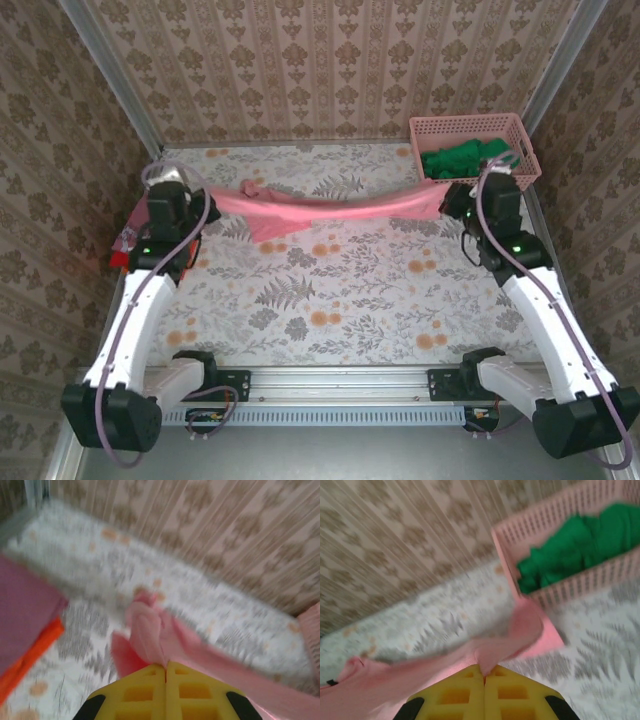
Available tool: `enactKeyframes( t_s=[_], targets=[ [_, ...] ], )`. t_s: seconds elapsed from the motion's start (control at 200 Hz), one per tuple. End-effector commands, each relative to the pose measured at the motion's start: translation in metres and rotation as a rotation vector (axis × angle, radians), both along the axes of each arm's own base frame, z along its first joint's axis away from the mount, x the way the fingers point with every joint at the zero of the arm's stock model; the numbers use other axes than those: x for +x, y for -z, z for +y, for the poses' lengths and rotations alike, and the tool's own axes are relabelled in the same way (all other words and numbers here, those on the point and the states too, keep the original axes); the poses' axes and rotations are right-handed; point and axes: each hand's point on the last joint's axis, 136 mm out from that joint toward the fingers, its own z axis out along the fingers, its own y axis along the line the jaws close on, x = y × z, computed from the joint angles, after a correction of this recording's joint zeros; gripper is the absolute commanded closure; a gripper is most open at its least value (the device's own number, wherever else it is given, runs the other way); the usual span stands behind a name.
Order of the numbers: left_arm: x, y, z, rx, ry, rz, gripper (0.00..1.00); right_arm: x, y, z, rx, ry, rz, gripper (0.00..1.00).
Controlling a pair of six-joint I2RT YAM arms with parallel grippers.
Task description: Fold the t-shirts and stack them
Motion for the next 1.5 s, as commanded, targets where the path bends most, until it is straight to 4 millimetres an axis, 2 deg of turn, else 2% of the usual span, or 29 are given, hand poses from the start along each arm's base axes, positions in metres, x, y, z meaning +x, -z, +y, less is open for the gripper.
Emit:
enactKeyframes(
  t_s=[0.0, 0.145, 0.27, 0.495, 0.62, 0.72, 0.81, 0.91, 1.045, 1.065, 1.075, 1.1, 1.235, 1.295, 1.36, 1.495],
  targets=[
    [-0.014, -0.061, 0.011, 0.077, -0.011, -0.129, 1.0, -0.01, -0.078, -0.01, -0.096, 0.009, -0.187, 1.0],
    [-0.035, -0.142, 0.015, 0.108, -0.01, -0.295, 1.0, -0.027, -0.149, -0.01, -0.124, -0.011, -0.331, 1.0],
    [-0.049, -0.197, 0.016, 0.115, -0.008, -0.412, 1.0, -0.041, -0.198, -0.008, -0.146, -0.028, -0.428, 1.0],
    [-0.055, -0.276, 0.019, 0.146, -0.026, -0.552, 1.0, -0.048, -0.259, -0.009, -0.21, -0.036, -0.496, 1.0],
    [-0.058, -0.307, 0.015, 0.147, -0.007, -0.607, 1.0, -0.054, -0.284, -0.006, -0.208, -0.053, -0.544, 1.0],
    [-0.054, -0.317, 0.014, 0.157, -0.005, -0.619, 1.0, -0.053, -0.292, -0.006, -0.214, -0.05, -0.562, 1.0],
    [-0.041, -0.315, 0.014, 0.171, -0.011, -0.608, 1.0, -0.038, -0.288, -0.004, -0.217, -0.052, -0.542, 1.0],
    [-0.02, -0.308, 0.016, 0.192, -0.034, -0.585, 1.0, -0.01, -0.277, 0.002, -0.217, -0.069, -0.502, 1.0],
    [0.023, -0.289, 0.025, 0.255, -0.095, -0.501, 1.0, 0.034, -0.261, 0.007, -0.195, -0.088, -0.469, 1.0],
    [0.03, -0.286, 0.026, 0.264, -0.1, -0.487, 1.0, 0.035, -0.262, 0.007, -0.189, -0.091, -0.478, 1.0],
    [0.033, -0.285, 0.026, 0.267, -0.101, -0.481, 1.0, 0.047, -0.255, 0.008, -0.187, -0.094, -0.46, 1.0],
    [0.041, -0.281, 0.027, 0.273, -0.104, -0.467, 1.0, 0.057, -0.25, 0.009, -0.178, -0.099, -0.448, 1.0],
    [0.076, -0.275, 0.032, 0.249, -0.097, -0.435, 1.0, 0.094, -0.248, 0.012, -0.124, -0.114, -0.451, 1.0],
    [0.083, -0.283, 0.032, 0.228, -0.087, -0.446, 1.0, 0.105, -0.253, 0.015, -0.099, -0.129, -0.464, 1.0],
    [0.085, -0.295, 0.034, 0.226, -0.085, -0.463, 1.0, 0.11, -0.268, 0.018, -0.08, -0.142, -0.496, 1.0],
    [0.07, -0.332, 0.038, 0.228, -0.092, -0.545, 1.0, 0.112, -0.288, 0.016, -0.07, -0.138, -0.535, 1.0]
  ],
)
